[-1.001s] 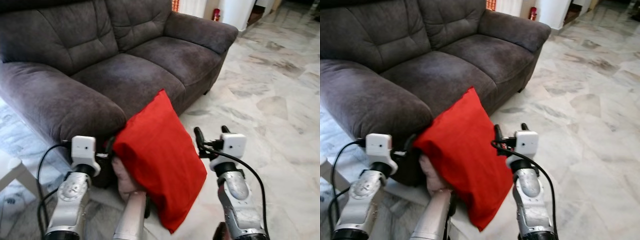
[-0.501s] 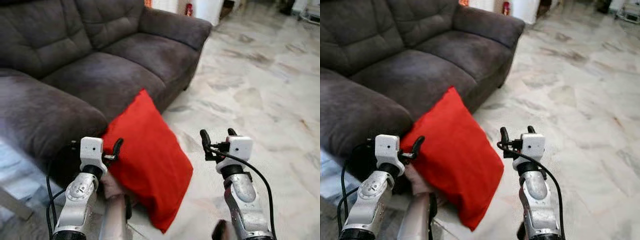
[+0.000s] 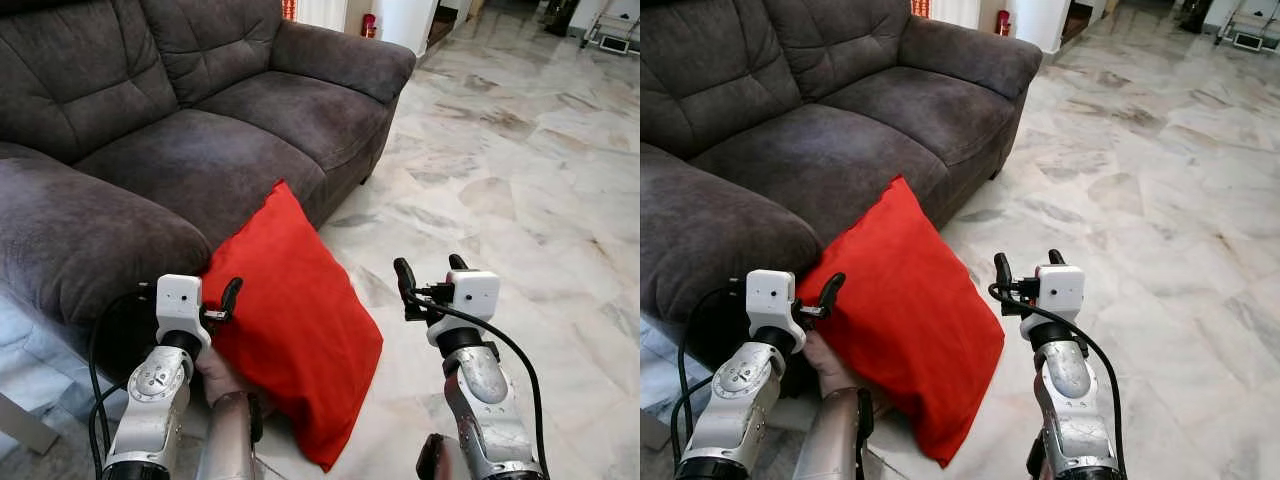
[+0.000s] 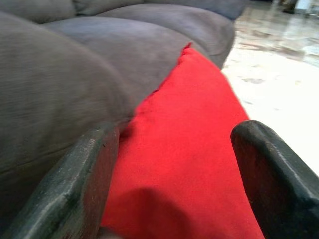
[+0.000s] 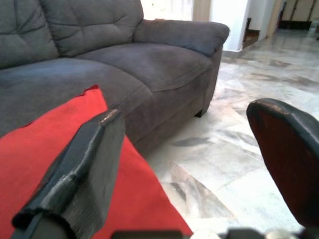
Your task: Move the pillow to the sofa from floor
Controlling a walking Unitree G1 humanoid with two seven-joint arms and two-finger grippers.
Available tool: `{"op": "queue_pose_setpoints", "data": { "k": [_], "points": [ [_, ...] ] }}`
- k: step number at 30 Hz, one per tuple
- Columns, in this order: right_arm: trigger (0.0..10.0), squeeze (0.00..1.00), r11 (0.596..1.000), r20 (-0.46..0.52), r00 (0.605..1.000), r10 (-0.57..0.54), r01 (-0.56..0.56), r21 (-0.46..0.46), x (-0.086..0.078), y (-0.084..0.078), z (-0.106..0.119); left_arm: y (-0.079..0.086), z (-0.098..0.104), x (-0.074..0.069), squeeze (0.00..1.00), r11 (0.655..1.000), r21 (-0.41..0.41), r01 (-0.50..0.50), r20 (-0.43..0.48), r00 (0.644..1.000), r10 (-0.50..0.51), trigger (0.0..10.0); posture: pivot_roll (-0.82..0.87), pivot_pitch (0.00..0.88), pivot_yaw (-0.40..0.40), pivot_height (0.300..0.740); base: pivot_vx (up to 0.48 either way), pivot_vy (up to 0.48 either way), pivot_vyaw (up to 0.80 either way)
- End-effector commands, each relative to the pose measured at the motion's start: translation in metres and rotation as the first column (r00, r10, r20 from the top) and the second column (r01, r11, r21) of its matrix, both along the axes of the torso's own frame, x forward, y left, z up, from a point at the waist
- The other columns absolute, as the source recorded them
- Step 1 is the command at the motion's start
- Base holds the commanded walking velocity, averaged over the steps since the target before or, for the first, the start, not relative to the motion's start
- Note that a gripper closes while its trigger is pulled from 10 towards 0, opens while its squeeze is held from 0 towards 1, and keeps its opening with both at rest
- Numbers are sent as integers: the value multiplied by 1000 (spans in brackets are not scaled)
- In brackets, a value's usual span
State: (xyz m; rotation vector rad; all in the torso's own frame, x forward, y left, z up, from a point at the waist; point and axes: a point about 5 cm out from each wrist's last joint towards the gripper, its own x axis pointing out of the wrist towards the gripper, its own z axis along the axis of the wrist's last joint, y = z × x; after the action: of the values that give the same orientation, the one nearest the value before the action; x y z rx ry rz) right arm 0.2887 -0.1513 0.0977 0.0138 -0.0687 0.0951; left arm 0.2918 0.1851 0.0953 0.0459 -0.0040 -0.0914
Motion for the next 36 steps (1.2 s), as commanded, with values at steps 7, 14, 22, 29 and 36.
{"op": "queue_pose_setpoints", "data": {
  "k": [7, 14, 22, 29, 36],
  "points": [
    [10000, 0, 1000, 5, 1000, 11, -11, 11, 1, 3, 2, 2, -1, 0, 0, 1000, -8, 2, -12, 1000, -3, 10000, 114, 0, -69, 498, 0, 0, 624],
    [10000, 0, 1000, 3, 1000, 4, -4, 14, 1, 1, 2, 2, -1, 0, 0, 1000, -7, 6, -11, 1000, -6, 10000, 116, 0, -68, 498, 139, 0, 0],
    [10000, 0, 999, 4, 999, 36, -36, -24, 0, 5, 1, 2, -2, -2, 0, 1000, -11, 11, -17, 1000, -11, 10000, 118, 0, -70, 498, 210, 0, 400],
    [10000, 0, 999, -2, 999, 36, -36, -10, -1, 4, 0, -1, -6, -6, 0, 999, -36, 41, -50, 998, -43, 10000, 119, 0, -73, 498, 262, 0, 686],
    [10000, 0, 999, -2, 1000, 31, -31, 17, 0, 3, 0, 0, -9, -10, 0, 996, -38, 80, -73, 994, -83, 10000, 123, 0, -75, 498, 82, 0, 0]
  ]
}}
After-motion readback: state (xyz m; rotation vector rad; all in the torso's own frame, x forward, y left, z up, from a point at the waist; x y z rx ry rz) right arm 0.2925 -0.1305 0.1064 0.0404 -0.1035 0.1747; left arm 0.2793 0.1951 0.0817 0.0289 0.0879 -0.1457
